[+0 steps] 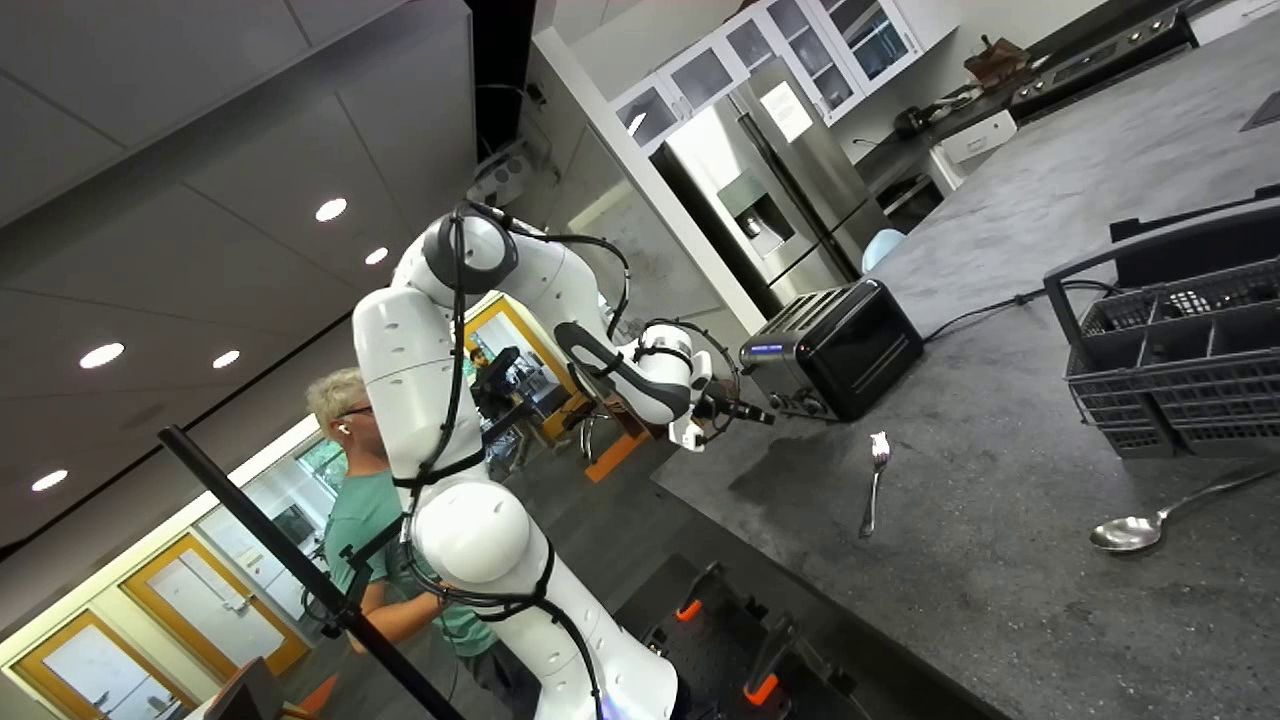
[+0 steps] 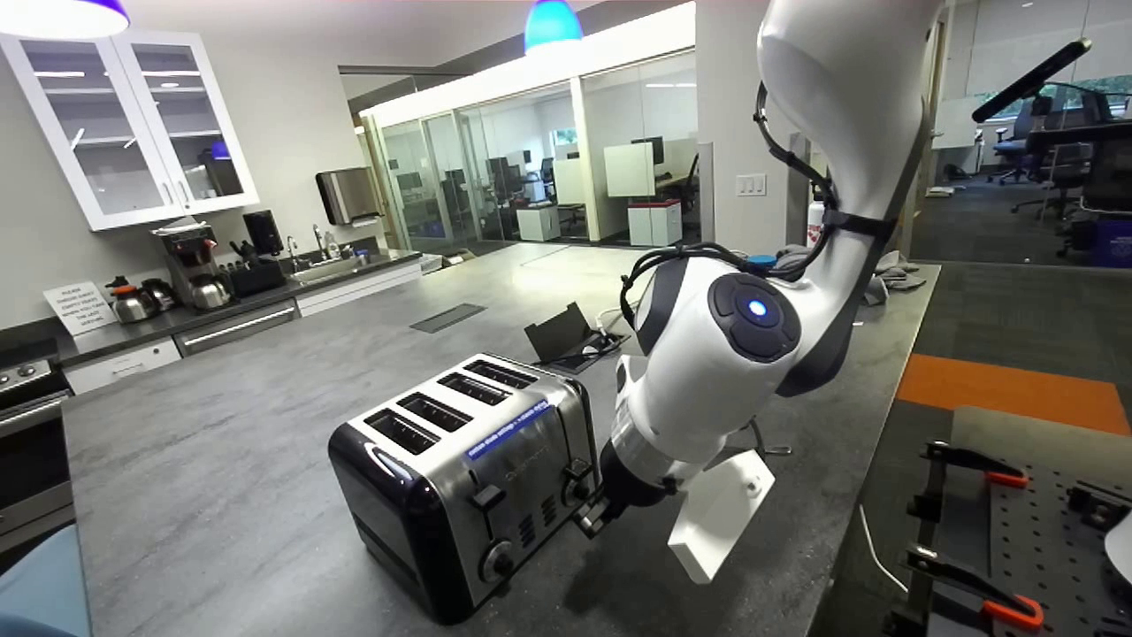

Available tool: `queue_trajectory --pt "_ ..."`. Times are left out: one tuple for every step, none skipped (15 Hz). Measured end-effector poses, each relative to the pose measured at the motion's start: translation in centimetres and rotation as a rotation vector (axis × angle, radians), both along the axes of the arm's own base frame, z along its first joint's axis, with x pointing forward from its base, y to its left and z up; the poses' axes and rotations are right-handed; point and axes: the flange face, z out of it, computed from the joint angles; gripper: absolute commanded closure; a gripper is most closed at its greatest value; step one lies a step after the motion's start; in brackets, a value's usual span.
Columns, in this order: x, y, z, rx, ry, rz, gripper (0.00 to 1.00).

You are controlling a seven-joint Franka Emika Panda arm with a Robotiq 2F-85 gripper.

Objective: Push the right lever on the toaster upwards

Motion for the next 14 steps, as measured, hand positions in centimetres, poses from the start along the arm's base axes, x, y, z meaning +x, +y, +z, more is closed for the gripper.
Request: queue_trajectory --pt "0.0 0.0 0.0 0.000 0.000 0.000 0.99" --pt "0.0 0.0 0.0 0.000 0.000 0.000 1.00" --pt "0.0 0.0 0.0 0.000 0.000 0.000 1.00" --pt "0.0 0.0 0.0 0.000 0.001 0.000 1.00" --pt "-0.1 0.1 -0.1 0.000 0.002 0.002 1.00" --pt "-0.1 0.2 -0.1 0.001 0.002 0.004 1.00" --pt "0.0 0.4 -0.1 0.003 0.001 0.006 1.00" --pt "0.0 0.6 0.0 0.004 -0.001 0.010 1.00" --pt "0.1 0.8 0.0 0.006 -0.003 0.014 1.00" --pt "0.2 1.0 0.1 0.008 -0.005 0.017 1.00" --pt "0.4 1.2 0.1 0.010 -0.007 0.019 1.00" --pt "0.6 1.4 0.0 0.011 -0.008 0.021 1.00" --pt "0.7 1.6 -0.1 0.012 -0.008 0.023 1.00" --pt "0.9 1.7 -0.3 0.011 -0.008 0.027 1.00"
